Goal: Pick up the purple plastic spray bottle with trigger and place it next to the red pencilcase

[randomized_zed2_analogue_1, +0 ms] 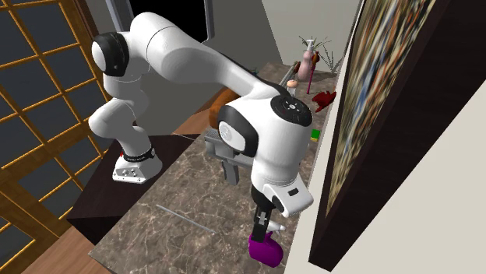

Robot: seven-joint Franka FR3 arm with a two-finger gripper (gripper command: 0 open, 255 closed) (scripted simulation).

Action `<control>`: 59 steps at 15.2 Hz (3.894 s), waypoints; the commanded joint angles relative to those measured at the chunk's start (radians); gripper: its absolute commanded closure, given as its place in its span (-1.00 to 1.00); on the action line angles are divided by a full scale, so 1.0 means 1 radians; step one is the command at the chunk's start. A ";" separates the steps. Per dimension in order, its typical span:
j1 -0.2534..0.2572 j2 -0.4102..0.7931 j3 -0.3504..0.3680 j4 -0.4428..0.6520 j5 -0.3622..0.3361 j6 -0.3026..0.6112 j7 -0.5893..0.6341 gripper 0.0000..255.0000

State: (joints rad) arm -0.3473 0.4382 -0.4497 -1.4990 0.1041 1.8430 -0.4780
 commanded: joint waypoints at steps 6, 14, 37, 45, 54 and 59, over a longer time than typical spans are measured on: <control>0.000 0.000 0.000 -0.002 0.000 0.002 0.000 1.00; 0.000 0.000 0.000 -0.001 0.000 0.001 0.000 1.00; -0.034 0.011 -0.009 0.315 0.002 -0.301 -0.009 1.00; -0.035 0.015 -0.008 0.422 0.004 -0.403 0.003 1.00; 0.162 -0.227 0.032 0.179 -0.094 -0.397 0.198 1.00; 0.243 -0.317 0.077 0.119 -0.127 -0.425 0.317 1.00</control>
State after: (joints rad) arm -0.1199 0.1416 -0.3817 -1.3696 -0.0155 1.4276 -0.1863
